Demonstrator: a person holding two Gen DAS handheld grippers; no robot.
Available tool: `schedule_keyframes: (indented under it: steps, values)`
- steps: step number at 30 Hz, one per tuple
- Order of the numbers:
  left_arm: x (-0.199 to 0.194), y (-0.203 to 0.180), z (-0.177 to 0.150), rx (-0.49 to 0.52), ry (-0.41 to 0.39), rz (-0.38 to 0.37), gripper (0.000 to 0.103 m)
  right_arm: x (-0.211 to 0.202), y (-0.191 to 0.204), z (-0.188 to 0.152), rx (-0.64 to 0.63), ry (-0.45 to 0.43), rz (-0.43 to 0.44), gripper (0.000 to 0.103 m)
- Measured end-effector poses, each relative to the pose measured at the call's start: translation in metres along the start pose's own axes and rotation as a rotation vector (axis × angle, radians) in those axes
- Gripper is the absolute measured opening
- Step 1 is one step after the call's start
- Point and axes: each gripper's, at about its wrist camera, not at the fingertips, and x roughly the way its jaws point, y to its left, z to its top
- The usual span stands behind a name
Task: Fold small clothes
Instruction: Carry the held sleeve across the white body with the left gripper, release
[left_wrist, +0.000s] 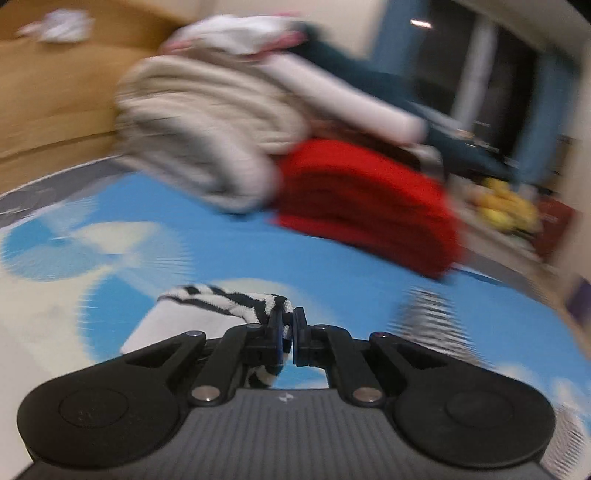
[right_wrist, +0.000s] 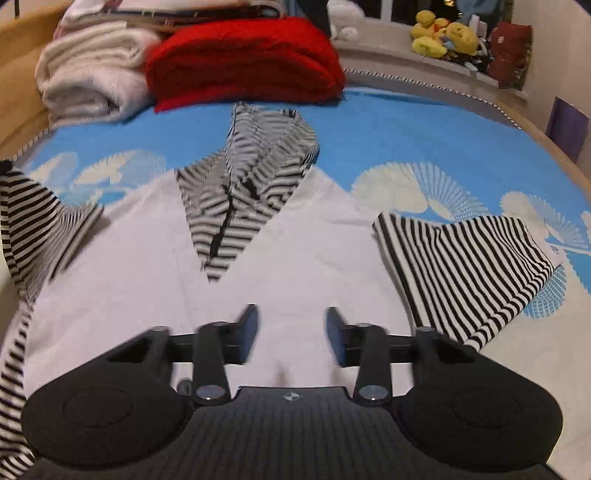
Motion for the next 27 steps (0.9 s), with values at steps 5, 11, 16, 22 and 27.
schedule_keyframes:
  steps: [5,11,16,22,27]
  values:
    - [-0.029,-0.125,-0.060,0.003,0.267,-0.297,0.021,-0.006,-0.023,0.008,0.103,-0.050,-0.028,0.023]
    - [-0.026,-0.141,-0.088,0.000,0.372,-0.237,0.045,0.002,-0.071,0.009,0.355,-0.026,-0.007,0.042]
    - [-0.003,-0.106,-0.070,0.065,0.319,0.016,0.045,0.026,-0.085,-0.002,0.426,0.048,0.028,0.049]
    - [0.028,-0.030,-0.043,-0.168,0.381,0.149,0.045,0.075,-0.072,-0.019,0.484,0.207,0.059,0.049]
    - [0.031,0.002,-0.023,-0.212,0.354,0.215,0.045,0.100,-0.042,-0.025,0.330,0.244,-0.005,0.026]
